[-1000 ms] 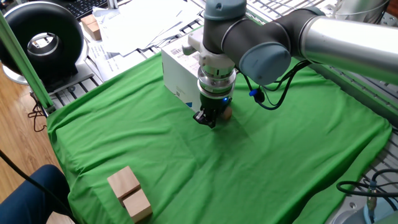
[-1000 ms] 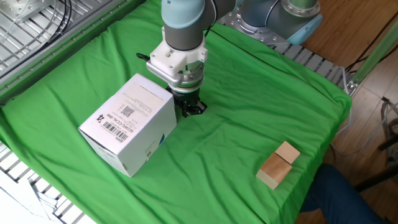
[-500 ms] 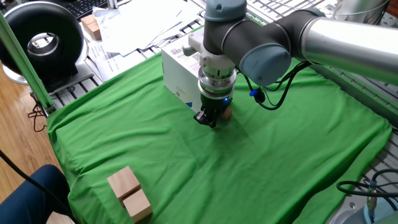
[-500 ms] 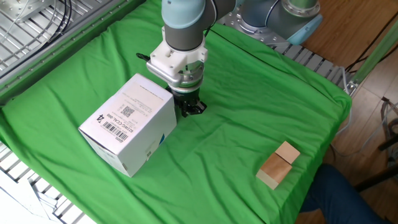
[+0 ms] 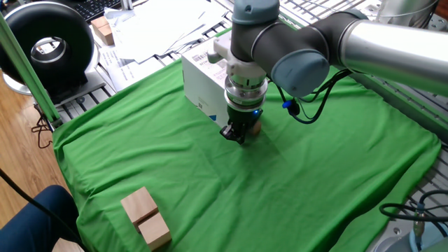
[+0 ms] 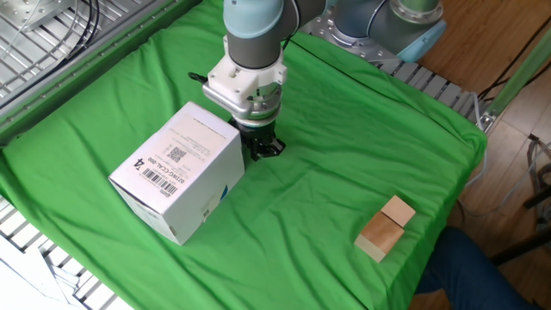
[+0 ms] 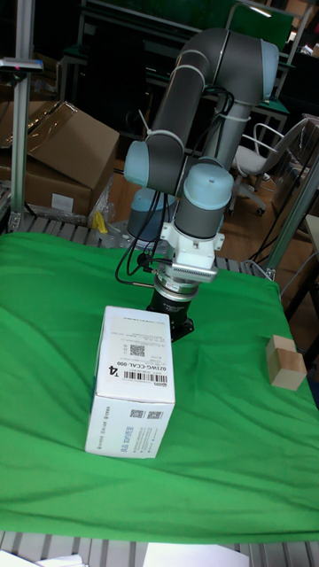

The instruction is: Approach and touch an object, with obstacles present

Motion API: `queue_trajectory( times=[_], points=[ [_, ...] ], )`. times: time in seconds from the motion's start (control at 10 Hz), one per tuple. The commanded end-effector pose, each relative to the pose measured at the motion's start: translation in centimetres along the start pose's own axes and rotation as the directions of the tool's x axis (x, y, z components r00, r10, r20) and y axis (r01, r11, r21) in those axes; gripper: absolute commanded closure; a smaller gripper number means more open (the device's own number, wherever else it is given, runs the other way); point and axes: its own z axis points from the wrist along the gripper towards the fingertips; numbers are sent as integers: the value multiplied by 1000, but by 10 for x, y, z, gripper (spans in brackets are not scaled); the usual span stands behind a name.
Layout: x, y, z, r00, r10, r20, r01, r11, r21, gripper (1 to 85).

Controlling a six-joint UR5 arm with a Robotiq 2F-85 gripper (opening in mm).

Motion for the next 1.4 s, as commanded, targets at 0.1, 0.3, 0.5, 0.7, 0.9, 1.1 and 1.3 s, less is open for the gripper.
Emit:
queue_trajectory(
  times=[0.1,0.3,0.5,0.7,0.9,1.1,1.3],
  points=[
    [0,-4,0,1000,-1,7,1,1000,-12,833],
    [1,-6,-1,1000,-4,7,4,1000,-12,833],
    [2,-9,-1,1000,-12,9,12,1000,-12,833],
    [2,-13,-1,1000,-18,10,18,1000,-12,833],
    [3,-16,-1,1000,-24,10,24,1000,-14,833],
    [4,-21,0,999,-35,13,35,999,-15,833],
    [5,-27,0,999,-45,15,46,999,-18,833]
  ],
)
